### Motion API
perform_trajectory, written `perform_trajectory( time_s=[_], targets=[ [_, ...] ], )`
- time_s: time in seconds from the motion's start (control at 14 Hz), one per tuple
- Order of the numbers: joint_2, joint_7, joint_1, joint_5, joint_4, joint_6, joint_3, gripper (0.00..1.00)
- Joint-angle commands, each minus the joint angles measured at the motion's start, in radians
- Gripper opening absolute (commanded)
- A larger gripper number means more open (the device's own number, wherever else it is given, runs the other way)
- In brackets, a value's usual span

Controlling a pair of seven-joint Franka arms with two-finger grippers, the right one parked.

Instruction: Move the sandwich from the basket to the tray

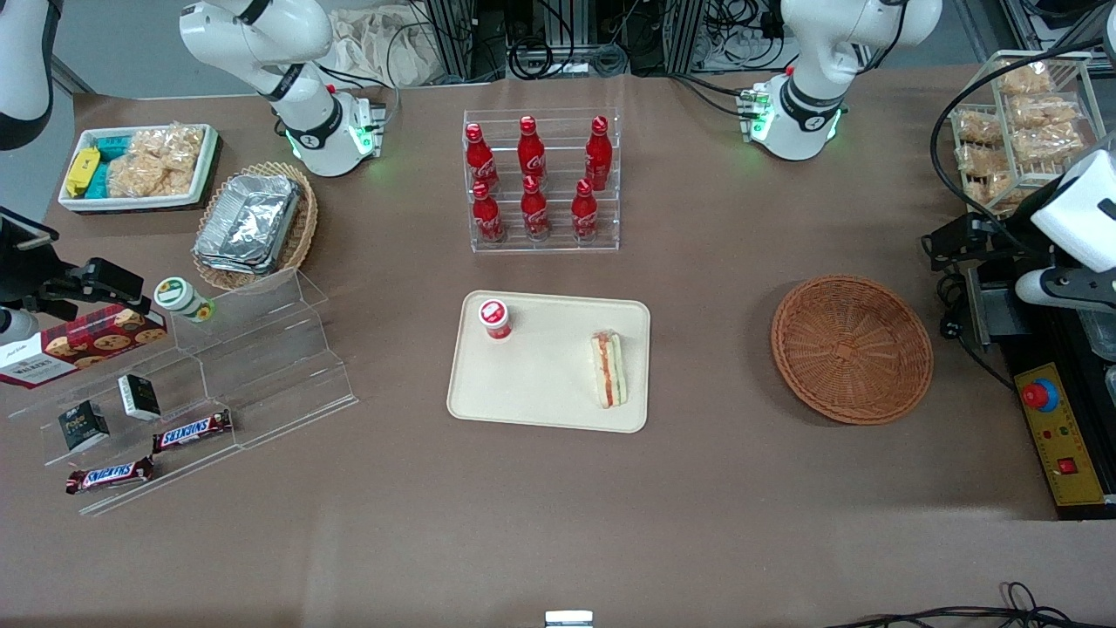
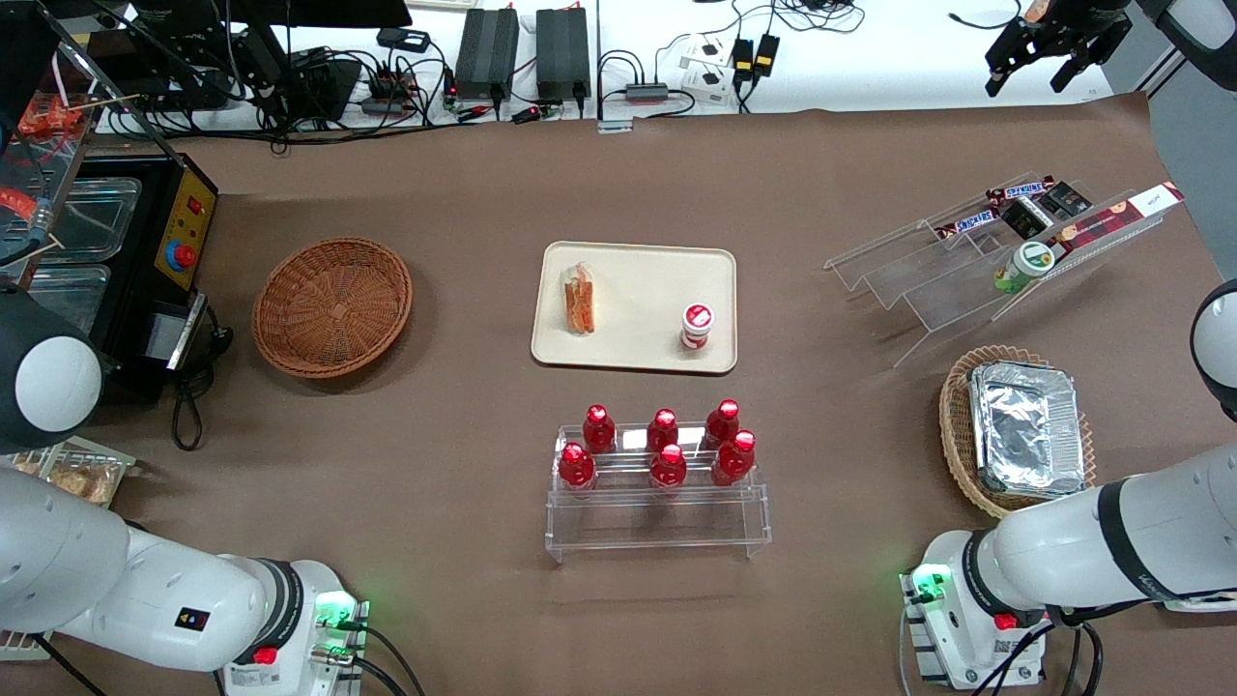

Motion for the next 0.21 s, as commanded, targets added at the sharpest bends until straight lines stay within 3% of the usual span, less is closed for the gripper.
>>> perform_trajectory(
  time_s=[0.0, 0.14],
  targets=[
    [0.023, -0.010, -0.014, 0.027, 0.037, -0.014, 0.012, 1.00],
    [0.028, -0.011, -0.018, 0.073, 0.038, -0.014, 0.010, 1.00]
  ],
)
